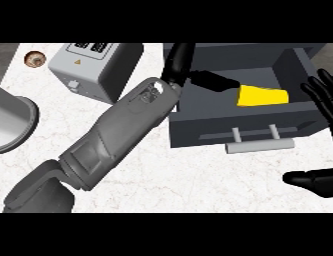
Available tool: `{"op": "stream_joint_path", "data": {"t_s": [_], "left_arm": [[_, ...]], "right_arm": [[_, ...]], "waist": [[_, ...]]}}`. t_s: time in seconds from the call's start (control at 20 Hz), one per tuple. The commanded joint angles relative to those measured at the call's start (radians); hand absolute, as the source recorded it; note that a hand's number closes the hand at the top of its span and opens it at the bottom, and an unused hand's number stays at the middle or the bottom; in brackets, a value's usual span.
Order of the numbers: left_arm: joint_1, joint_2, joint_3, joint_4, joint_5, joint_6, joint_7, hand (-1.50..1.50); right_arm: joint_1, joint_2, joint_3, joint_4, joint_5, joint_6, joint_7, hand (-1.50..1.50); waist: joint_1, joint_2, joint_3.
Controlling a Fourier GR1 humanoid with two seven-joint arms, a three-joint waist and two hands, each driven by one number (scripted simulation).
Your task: Pick up the cup, place it into the drawer and close the drawer
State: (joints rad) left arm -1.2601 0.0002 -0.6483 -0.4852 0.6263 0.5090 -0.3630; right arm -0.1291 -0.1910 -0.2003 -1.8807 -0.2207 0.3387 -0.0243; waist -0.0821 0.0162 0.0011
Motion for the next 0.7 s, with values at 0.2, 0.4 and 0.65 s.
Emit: {"op": "stream_joint_path", "data": {"t_s": [0.2,0.4,0.65], "left_arm": [[-0.010,0.000,0.037,-0.122,0.064,0.046,0.007,-1.50],[-0.020,0.054,0.106,-0.108,0.053,-0.018,0.030,-1.50],[0.038,0.144,0.152,-0.203,0.056,-0.041,0.061,-1.50]], "right_arm": [[0.044,-0.064,0.021,-0.062,0.026,0.080,0.003,1.50],[0.105,-0.098,0.083,-0.102,0.139,0.121,0.001,1.50],[0.155,-0.125,0.083,-0.235,0.217,0.099,0.063,1.50]], "waist": [[0.056,-0.016,-0.001],[0.078,-0.019,-0.001],[0.083,-0.024,-0.002]]}}
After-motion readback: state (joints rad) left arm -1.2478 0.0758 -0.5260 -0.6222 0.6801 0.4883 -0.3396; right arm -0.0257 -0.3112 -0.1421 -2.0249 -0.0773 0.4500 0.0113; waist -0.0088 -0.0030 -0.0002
